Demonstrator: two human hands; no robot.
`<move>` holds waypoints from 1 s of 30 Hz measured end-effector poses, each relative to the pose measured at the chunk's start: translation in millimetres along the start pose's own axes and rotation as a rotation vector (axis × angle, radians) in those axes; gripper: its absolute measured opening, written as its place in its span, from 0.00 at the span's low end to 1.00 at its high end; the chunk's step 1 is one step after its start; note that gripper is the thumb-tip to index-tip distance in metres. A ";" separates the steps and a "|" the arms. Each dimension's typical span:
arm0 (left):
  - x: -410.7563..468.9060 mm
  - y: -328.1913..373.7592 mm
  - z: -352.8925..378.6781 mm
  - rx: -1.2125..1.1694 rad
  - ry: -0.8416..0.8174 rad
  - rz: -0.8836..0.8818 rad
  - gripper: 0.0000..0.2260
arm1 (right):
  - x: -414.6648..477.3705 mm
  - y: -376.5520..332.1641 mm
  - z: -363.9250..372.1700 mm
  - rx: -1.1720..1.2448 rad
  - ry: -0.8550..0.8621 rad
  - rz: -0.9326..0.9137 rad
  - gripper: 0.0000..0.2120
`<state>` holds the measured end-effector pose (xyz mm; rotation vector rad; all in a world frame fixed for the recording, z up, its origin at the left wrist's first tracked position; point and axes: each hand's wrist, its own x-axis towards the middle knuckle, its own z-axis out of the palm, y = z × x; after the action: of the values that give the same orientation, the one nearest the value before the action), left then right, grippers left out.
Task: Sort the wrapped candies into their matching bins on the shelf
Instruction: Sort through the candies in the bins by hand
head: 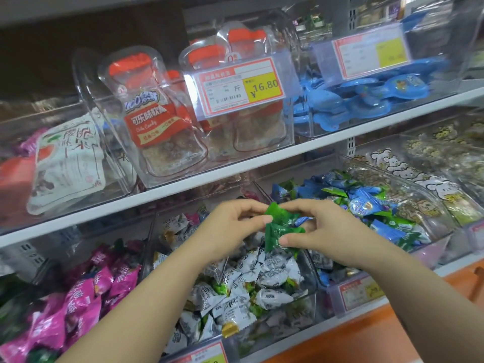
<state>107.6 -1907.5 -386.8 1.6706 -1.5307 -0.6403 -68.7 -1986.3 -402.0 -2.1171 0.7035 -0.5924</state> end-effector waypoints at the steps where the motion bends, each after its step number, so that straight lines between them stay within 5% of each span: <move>1: -0.1 0.2 -1.2 -0.031 -0.008 -0.004 0.07 | -1.0 -0.6 -0.4 0.010 0.000 -0.006 0.19; 4: 2.5 -8.5 -8.9 -0.112 0.074 -0.075 0.05 | -3.5 0.7 -2.4 0.033 0.058 0.017 0.18; 8: 14.5 -36.0 -24.8 0.151 0.271 -0.232 0.04 | -2.1 5.2 -6.0 0.044 0.235 0.064 0.23; 11: 23.0 -54.7 -27.8 0.350 0.213 -0.332 0.08 | 0.6 5.8 -9.0 0.086 0.318 0.057 0.17; 15: 33.3 -56.4 -21.5 0.581 0.108 -0.368 0.13 | 0.5 8.0 -8.5 0.054 0.325 0.076 0.23; 20: 46.3 -61.5 -18.1 0.767 0.052 -0.368 0.03 | 2.2 13.3 -7.2 0.037 0.316 0.083 0.25; 23: 46.8 -64.4 -18.9 0.742 0.051 -0.339 0.06 | 2.8 13.6 -7.3 0.030 0.319 0.079 0.25; 30: -7.3 -39.4 -28.4 0.308 0.340 -0.125 0.06 | 6.8 -4.2 4.8 0.041 0.297 0.041 0.21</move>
<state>152.3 -1895.3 -403.0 1.9991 -1.3337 -0.1696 -59.6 -1986.0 -400.2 -1.9927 0.8874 -0.9022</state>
